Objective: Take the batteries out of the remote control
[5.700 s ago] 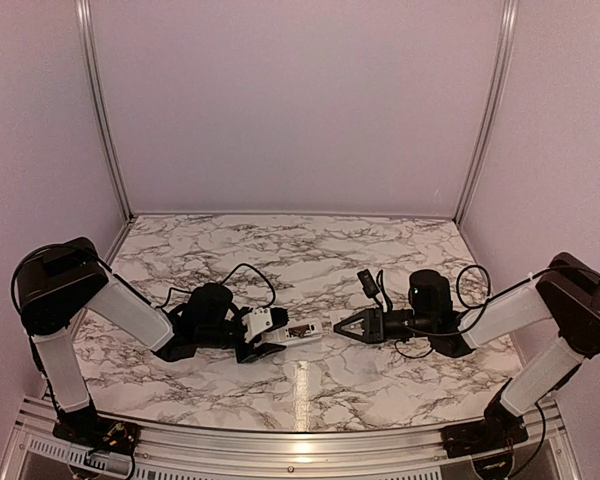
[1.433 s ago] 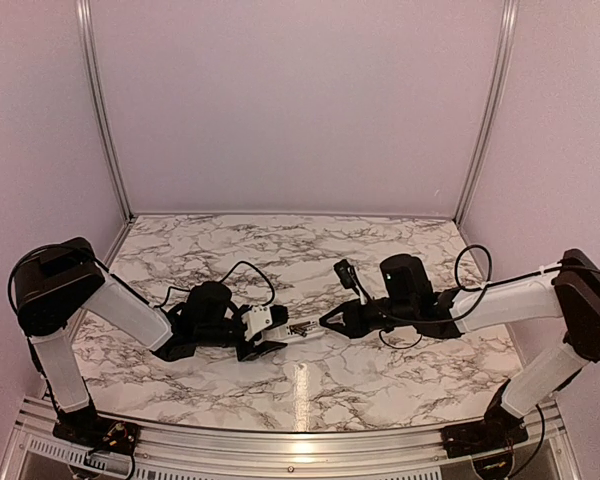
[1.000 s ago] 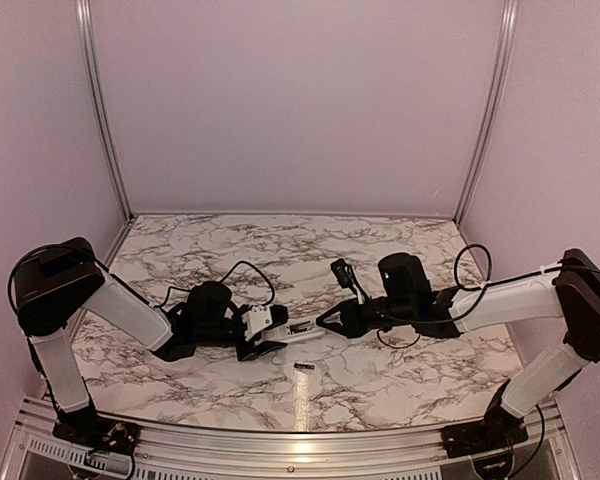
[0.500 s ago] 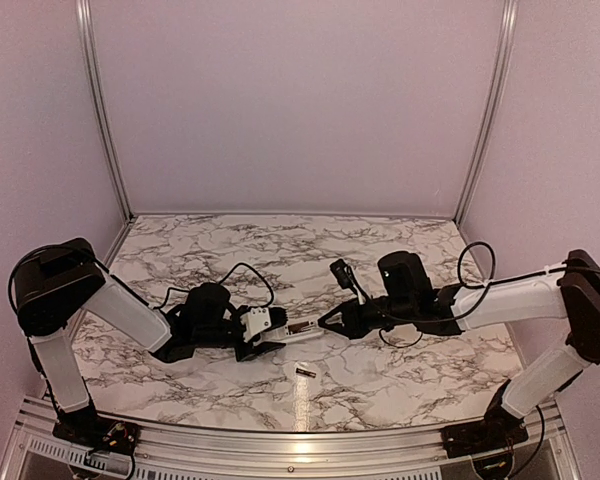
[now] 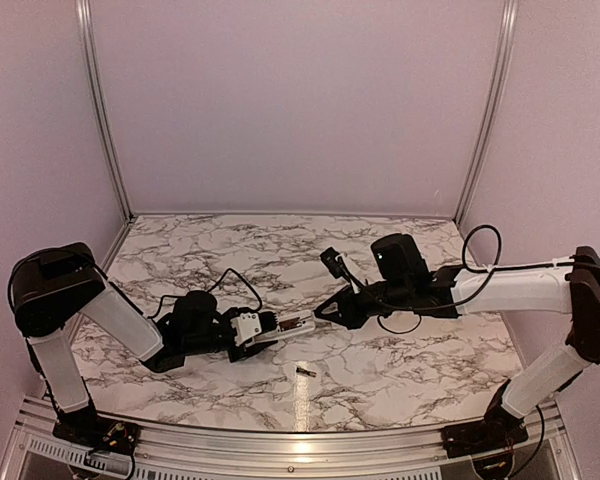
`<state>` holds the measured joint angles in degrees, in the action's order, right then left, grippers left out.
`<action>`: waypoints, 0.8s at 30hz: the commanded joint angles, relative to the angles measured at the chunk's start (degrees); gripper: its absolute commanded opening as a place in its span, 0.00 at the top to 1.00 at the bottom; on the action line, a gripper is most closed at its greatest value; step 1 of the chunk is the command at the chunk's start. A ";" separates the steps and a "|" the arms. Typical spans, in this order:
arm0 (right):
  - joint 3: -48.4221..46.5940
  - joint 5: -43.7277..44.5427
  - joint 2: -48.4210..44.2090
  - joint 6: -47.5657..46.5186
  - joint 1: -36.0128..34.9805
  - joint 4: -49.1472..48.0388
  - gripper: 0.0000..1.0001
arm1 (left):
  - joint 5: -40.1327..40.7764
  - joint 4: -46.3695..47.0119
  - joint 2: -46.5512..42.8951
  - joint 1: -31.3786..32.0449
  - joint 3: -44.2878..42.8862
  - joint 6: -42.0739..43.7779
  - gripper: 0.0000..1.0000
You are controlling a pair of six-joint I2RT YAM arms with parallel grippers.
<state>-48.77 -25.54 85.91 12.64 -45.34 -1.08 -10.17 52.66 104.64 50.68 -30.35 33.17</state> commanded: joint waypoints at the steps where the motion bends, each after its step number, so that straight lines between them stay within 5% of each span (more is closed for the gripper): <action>1: -2.60 -1.47 0.05 -3.25 -0.45 3.53 1.00 | 3.38 4.08 -2.52 0.39 1.56 3.47 1.00; 24: -11.03 -0.10 3.83 -3.75 -0.54 13.48 1.00 | 8.43 3.01 -2.66 1.55 2.10 8.42 1.00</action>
<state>-56.07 -27.49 87.48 8.12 -45.39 8.64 -2.44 53.95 103.28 51.72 -28.99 40.56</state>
